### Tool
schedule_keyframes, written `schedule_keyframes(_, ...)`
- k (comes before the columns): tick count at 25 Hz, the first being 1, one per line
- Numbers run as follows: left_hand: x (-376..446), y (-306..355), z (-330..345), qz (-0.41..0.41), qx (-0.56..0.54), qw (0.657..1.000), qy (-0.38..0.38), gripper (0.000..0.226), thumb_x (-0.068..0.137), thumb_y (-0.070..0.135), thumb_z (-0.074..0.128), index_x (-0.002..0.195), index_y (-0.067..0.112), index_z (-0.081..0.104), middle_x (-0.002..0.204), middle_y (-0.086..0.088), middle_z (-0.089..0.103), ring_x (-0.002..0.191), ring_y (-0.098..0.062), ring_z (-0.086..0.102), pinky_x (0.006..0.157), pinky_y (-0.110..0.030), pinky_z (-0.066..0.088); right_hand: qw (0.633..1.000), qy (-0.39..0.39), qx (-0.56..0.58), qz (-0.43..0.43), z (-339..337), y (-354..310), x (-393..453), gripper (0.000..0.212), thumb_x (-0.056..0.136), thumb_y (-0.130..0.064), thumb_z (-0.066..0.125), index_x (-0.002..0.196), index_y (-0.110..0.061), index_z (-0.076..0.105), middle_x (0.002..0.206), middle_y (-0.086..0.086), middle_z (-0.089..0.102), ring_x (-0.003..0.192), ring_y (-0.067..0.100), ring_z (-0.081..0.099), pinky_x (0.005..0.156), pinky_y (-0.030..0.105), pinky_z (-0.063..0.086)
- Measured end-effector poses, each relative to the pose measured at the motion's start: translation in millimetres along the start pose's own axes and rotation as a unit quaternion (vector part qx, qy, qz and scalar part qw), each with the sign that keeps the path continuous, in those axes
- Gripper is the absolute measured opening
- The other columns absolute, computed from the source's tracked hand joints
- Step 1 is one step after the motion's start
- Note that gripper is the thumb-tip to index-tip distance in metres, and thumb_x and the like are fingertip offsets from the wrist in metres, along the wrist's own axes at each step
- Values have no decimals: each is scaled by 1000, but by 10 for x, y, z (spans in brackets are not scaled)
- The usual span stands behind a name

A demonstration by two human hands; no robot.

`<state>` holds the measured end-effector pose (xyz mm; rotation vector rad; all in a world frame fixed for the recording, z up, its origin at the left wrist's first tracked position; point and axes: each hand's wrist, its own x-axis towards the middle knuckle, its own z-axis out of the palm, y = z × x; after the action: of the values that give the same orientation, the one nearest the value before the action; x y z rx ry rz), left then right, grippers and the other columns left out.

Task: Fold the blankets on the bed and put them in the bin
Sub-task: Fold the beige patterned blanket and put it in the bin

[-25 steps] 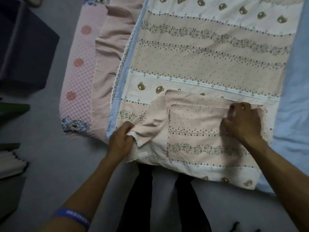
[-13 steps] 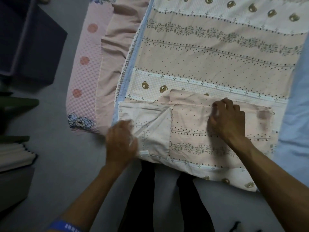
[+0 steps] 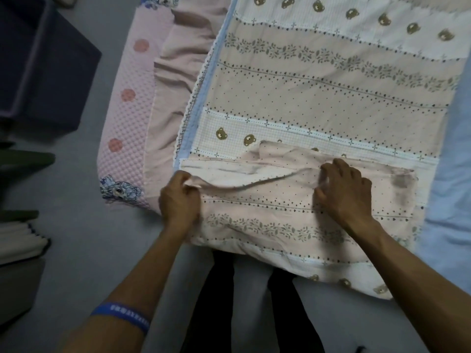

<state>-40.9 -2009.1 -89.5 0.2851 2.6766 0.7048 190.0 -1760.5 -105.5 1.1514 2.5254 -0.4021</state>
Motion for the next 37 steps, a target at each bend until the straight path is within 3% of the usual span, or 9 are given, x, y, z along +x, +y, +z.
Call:
schedule_keyframes(3, 396, -7, -329, -54, 92, 990, 90, 34, 78, 5, 54, 109, 19, 55, 107, -7, 61, 98, -31, 56, 81, -40, 48, 1000, 3, -18, -12, -26, 41, -3, 40, 85, -27, 63, 122, -17, 52, 136, 10, 47, 116, 36, 50, 90, 48, 40)
schedule_keyframes(5, 450, 115, -250, 191, 159, 968, -11, 38, 78, 16, 61, 116, 15, 57, 112, -9, 60, 100, -31, 56, 85, -44, 48, 999, 17, -34, -22, -62, 106, 22, 30, 89, -25, 59, 118, -18, 57, 129, 9, 53, 109, 35, 53, 88, 47, 40)
schedule_keyframes(8, 444, 412, 84, 461, 257, 823, -210, 53, 77, 34, 59, 127, 18, 52, 129, -6, 56, 115, -31, 52, 96, -46, 40, 998, 32, -47, -31, -119, 170, 94, 24, 93, -24, 50, 113, -19, 62, 117, 8, 61, 102, 34, 56, 87, 45, 38)
schedule_keyframes(14, 399, 1204, 471, 460, 392, 706, -370, 47, 100, 55, 25, 137, 28, 39, 131, -7, 56, 106, -27, 57, 90, -41, 37, 1000, 6, -13, -27, -72, -31, 123, 31, 99, -31, 42, 126, -25, 56, 123, 7, 57, 106, 32, 57, 92, 47, 38)
schedule_keyframes(18, 559, 1315, 278, 292, 507, 708, -395, 79, 93, 68, 3, 125, 23, 59, 120, -8, 65, 107, -26, 59, 98, -46, 37, 999, -25, -34, -29, -68, -20, 157, 39, 89, -25, 56, 127, -28, 51, 125, 7, 55, 108, 34, 57, 95, 52, 37)
schedule_keyframes(24, 1016, 1288, -313, 176, 625, 705, -286, 69, 93, 72, 15, 141, 32, 45, 139, 1, 53, 138, -33, 34, 105, -77, -6, 997, 9, -64, -39, -6, -5, 124, 28, 93, -24, 49, 120, -26, 51, 116, 6, 57, 99, 31, 60, 92, 53, 38)
schedule_keyframes(29, 1014, 957, -256, 301, 490, 744, -339, 52, 80, 68, 55, 117, 32, 56, 119, -1, 60, 106, -23, 55, 96, -45, 43, 994, 19, -89, -53, 6, 154, 126, 28, 90, -35, 55, 114, -21, 58, 104, 6, 62, 90, 32, 59, 89, 50, 40)
schedule_keyframes(32, 926, 724, -105, 305, 587, 692, -287, 66, 72, 66, 60, 129, 33, 53, 125, -4, 50, 118, -29, 44, 102, -58, 27, 993, -10, -115, -18, -156, 479, 166, 26, 95, -44, 47, 112, -28, 60, 107, 2, 69, 98, 30, 60, 98, 51, 32)
schedule_keyframes(37, 1002, 586, -180, 288, 516, 793, -149, 31, 83, 28, 54, 110, 14, 61, 106, -4, 58, 105, -29, 43, 99, -52, 25, 993, -18, -111, 30, -257, 915, 179, 14, 91, -28, 57, 94, -30, 70, 91, 3, 72, 87, 31, 59, 104, 50, 21)
